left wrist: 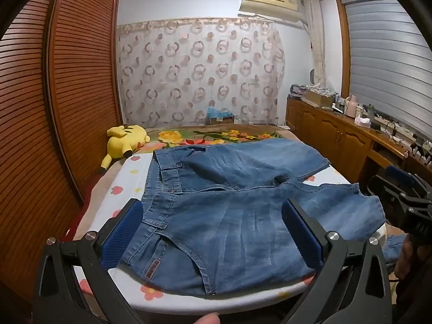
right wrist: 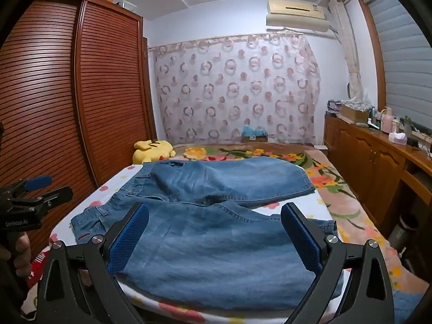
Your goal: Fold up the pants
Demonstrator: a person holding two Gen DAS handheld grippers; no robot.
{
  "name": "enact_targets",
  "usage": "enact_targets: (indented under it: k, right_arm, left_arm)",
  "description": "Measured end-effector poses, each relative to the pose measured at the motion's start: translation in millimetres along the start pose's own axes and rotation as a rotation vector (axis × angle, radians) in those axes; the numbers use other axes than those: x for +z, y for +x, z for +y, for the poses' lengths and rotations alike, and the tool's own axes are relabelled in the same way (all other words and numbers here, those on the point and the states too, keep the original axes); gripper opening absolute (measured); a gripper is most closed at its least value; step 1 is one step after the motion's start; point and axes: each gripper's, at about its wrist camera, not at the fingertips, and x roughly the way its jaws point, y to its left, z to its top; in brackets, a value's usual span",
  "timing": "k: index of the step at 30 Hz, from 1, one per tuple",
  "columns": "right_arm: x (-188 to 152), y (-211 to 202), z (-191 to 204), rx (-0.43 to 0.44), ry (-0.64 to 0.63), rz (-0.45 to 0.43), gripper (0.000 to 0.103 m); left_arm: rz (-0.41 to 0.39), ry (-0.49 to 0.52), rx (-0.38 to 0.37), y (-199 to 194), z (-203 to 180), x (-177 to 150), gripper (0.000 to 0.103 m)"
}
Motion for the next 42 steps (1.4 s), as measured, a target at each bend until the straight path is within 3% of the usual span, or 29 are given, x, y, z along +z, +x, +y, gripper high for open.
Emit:
enact_targets:
  k: [42]
  right_arm:
    - [-1.1,-5.2,0.9,-0.003,-0.006,-0.026,0.099]
  left_arm:
    - [-0.005,0.026,0.013,-0.4,-1.3,0.1,0.103]
